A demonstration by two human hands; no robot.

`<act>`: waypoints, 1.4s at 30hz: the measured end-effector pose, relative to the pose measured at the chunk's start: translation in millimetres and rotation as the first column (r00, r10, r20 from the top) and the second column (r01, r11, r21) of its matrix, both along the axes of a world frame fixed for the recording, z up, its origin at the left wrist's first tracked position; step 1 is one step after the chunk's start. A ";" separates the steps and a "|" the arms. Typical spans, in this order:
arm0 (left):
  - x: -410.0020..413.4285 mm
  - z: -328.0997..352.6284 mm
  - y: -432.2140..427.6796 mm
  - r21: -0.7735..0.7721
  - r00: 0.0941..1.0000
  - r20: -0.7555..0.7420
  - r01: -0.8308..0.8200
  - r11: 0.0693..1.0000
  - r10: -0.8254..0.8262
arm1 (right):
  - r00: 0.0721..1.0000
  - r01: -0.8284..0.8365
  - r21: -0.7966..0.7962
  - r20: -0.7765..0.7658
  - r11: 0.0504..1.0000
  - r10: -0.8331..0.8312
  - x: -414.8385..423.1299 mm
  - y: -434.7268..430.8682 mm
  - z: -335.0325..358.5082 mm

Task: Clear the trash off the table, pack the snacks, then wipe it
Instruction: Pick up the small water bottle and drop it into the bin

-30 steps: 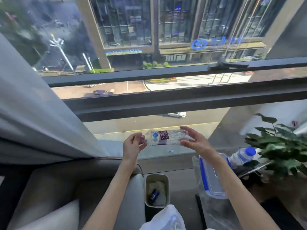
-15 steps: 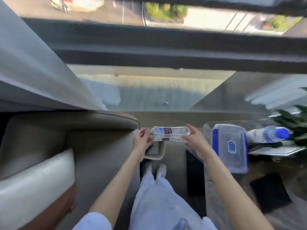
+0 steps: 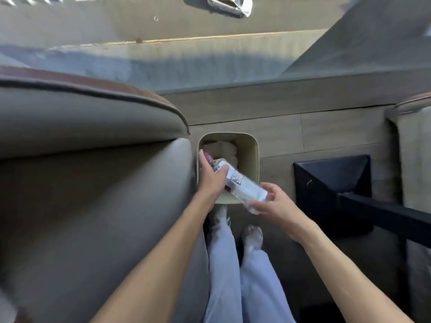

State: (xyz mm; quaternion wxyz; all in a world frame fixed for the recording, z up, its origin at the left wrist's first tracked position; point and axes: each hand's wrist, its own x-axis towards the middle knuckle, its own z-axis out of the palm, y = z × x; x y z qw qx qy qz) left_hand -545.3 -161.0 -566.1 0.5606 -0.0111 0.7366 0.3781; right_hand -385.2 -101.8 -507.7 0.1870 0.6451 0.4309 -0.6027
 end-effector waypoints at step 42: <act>72.2 281.8 -81.6 -0.447 0.285 -0.550 0.693 0.565 -0.785 | 0.896 -0.382 0.590 0.049 0.711 0.441 79.7 -54.1 232.7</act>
